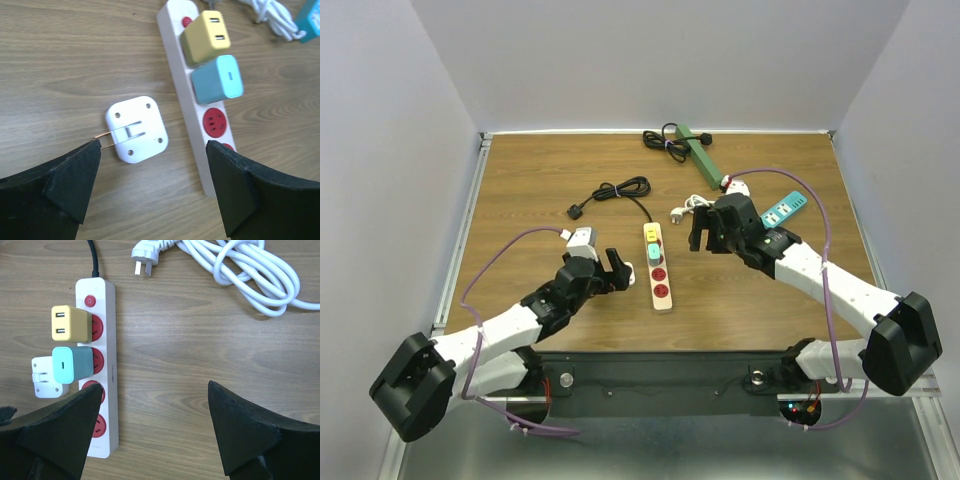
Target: Insert the plug
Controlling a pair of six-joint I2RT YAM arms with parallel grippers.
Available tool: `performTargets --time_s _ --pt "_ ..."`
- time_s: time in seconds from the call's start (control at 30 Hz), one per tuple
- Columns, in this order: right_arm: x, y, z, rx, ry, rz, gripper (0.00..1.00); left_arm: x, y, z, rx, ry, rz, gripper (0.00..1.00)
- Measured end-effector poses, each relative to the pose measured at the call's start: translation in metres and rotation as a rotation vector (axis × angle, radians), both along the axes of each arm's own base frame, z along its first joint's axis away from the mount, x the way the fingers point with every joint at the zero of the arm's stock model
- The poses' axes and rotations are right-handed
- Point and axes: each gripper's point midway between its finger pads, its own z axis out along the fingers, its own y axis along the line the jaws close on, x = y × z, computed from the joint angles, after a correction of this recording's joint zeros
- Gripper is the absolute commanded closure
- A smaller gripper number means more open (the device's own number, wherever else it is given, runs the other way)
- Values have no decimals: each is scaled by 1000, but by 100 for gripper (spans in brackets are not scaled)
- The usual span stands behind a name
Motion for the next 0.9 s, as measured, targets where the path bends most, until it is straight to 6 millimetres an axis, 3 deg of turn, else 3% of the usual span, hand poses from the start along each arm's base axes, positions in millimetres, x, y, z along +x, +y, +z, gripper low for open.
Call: performTargets --time_s 0.2,0.43,0.9 --pt "-2 4 0 10 8 22 9 6 14 -27 107 53 69 1" --pt "-3 5 4 22 1 32 9 9 15 -57 192 144 93 1" --pt "-4 5 4 22 2 37 9 4 -15 -41 35 140 22 1"
